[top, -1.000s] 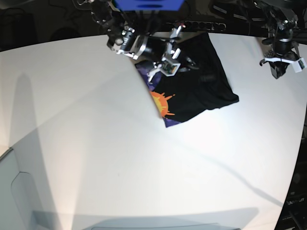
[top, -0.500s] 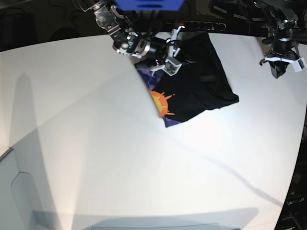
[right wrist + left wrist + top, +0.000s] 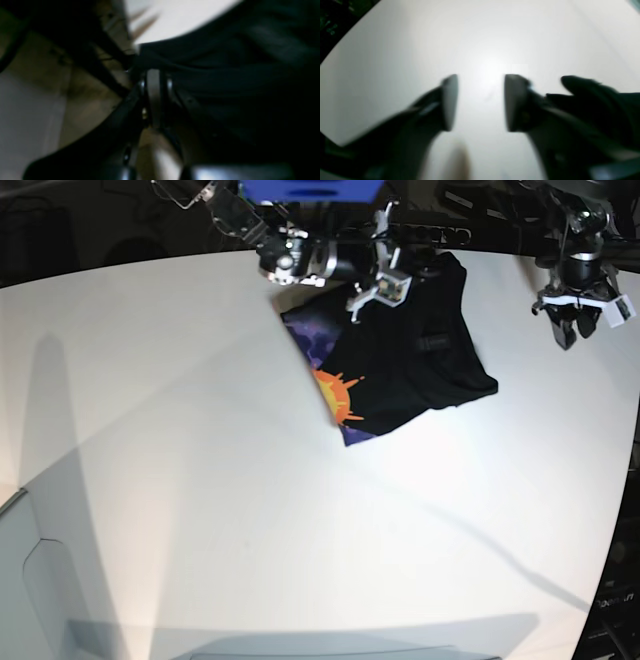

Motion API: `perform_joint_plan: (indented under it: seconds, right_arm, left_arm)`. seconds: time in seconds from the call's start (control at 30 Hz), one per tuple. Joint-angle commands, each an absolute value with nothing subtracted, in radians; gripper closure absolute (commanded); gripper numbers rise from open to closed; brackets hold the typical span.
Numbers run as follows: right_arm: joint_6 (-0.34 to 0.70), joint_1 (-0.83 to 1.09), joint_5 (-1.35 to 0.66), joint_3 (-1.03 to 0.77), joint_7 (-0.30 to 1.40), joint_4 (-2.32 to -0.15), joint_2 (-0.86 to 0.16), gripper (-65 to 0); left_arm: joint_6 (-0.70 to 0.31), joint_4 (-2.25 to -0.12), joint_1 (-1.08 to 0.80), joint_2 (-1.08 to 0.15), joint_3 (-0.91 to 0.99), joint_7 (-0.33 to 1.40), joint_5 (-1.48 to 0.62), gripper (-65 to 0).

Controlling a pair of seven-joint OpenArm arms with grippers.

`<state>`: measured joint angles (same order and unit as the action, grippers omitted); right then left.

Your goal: Fold the T-shirt properly

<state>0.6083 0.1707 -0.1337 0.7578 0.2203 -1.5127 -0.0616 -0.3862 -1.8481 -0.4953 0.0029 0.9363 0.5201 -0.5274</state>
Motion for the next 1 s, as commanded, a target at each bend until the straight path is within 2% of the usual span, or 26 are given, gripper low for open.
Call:
perform_joint_plan:
  seconds: [0.0,0.07,0.17,0.43,0.83,0.9,0.97]
  right_arm:
    - [0.616,0.182,-0.151,0.733,0.183,-1.555,-0.053,-1.4]
    - [0.616,0.205,-0.151,0.664,0.183,-1.606,-0.065,-1.5]
    - [0.616,0.229,-0.151,0.567,0.185,-1.667,-0.079,-1.5]
    - [0.616,0.269,-0.153,0.41,0.185,-1.701,-0.085,-1.5]
    - [0.616,0.302,-0.153,0.38,0.189,-1.696,-0.105,-1.5]
    - [0.616,0.305,-0.153,0.38,0.191,-1.695,-0.105,-1.5]
    - [0.616,0.309,-0.153,0.38,0.191,-1.695,-0.107,-1.5]
  left_arm:
    - [-0.392,-1.883,-0.518,0.007,0.938,0.499,-0.542,-36.1]
    - [-0.392,-1.933,-0.53,0.035,0.934,0.499,-0.544,-41.0]
    - [-0.392,-1.983,-0.533,0.081,0.914,0.499,-0.573,-41.1]
    - [-0.387,-1.985,-0.553,0.079,0.782,0.499,-0.685,-41.2]
    - [-0.387,-1.811,-0.44,0.087,0.625,0.499,-0.555,-41.2]
    - [-0.389,-1.794,-0.438,0.087,0.622,0.499,-0.555,-39.5]
    - [-0.389,-1.776,-0.438,0.087,0.622,0.499,-0.555,-32.7]
